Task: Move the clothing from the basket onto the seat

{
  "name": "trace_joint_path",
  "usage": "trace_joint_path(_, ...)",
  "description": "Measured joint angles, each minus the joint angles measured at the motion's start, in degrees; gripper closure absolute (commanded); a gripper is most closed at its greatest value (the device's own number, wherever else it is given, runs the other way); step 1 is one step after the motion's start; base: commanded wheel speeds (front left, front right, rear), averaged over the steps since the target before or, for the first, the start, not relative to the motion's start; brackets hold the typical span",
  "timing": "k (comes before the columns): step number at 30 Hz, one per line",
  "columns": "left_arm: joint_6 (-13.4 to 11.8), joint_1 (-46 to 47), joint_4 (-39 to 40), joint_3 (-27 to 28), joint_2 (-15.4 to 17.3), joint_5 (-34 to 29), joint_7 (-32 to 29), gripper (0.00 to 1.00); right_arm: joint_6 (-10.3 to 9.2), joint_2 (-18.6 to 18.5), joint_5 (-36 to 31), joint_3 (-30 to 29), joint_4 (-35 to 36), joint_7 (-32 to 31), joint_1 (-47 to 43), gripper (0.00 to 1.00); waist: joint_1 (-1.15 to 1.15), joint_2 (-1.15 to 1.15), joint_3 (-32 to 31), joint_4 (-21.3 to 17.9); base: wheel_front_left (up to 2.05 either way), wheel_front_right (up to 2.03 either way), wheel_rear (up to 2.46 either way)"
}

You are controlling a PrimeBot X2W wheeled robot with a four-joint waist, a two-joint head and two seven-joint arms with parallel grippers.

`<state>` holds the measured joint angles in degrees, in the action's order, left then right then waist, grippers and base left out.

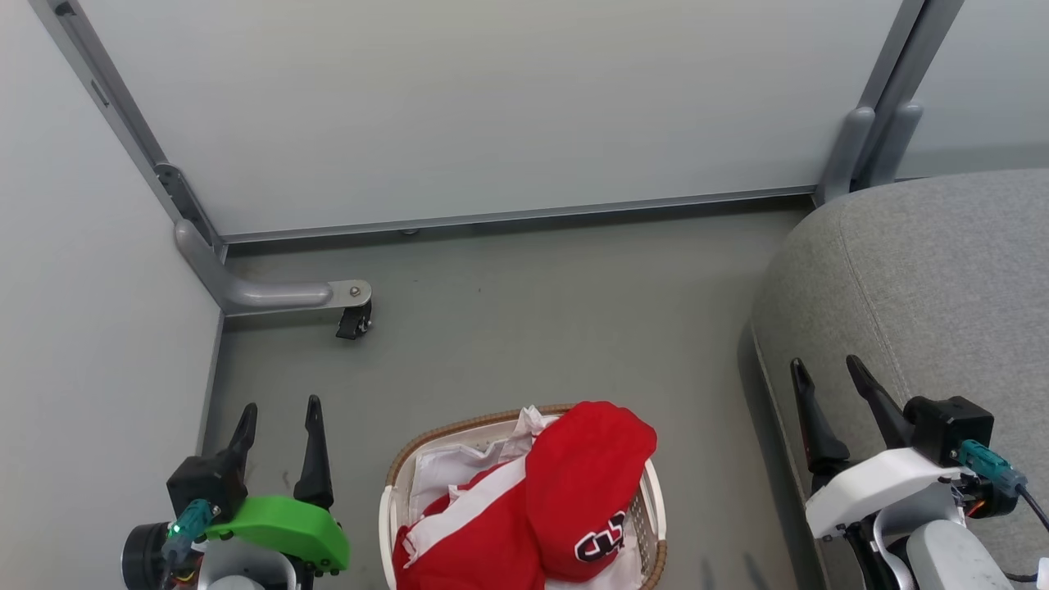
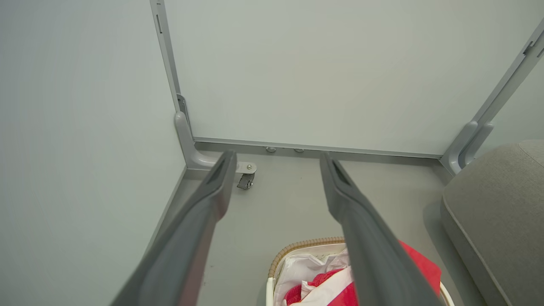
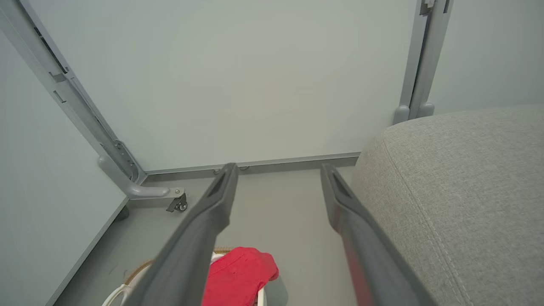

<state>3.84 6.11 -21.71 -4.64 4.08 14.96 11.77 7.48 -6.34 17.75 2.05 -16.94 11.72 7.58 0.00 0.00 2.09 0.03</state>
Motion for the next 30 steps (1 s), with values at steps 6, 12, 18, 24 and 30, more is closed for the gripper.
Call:
trace_joint_path(6,0.0,-0.3,-0.3,0.0,-0.5,-2.2,0.7,0.0,0.01,0.1,-2.6,0.1,-0.2,0.8,-0.3,0.0,0.0,0.0,0.2,-0.2,0.0,0.0,0.0)
trace_joint_path(12,0.2,0.1,-0.6,-0.4,-0.8,-4.8,1.5,0.0,0.01,0.2,-5.4,0.4,0.8,1.5,0.9,0.0,0.0,0.0,2.3,-0.5,0.0,0.0,0.0)
trace_joint_path(18,1.6,3.6,-1.9,-1.3,-1.0,-6.1,2.0,0.0,0.02,0.8,-8.0,1.4,2.9,2.1,4.7,0.0,0.0,0.0,6.3,-1.2,0.0,0.0,0.0)
trace_joint_path(24,2.6,8.2,-3.9,-3.2,-1.1,-8.4,2.6,0.0,0.02,1.6,-10.4,2.4,4.9,2.7,8.9,0.0,0.0,0.0,11.7,-2.3,0.0,0.0,0.0)
trace_joint_path(30,3.3,13.8,-6.6,-5.9,-1.1,-11.2,3.3,0.0,0.02,2.5,-12.7,3.2,7.0,3.3,13.4,0.0,0.0,0.0,18.0,-3.9,0.0,0.0,0.0)
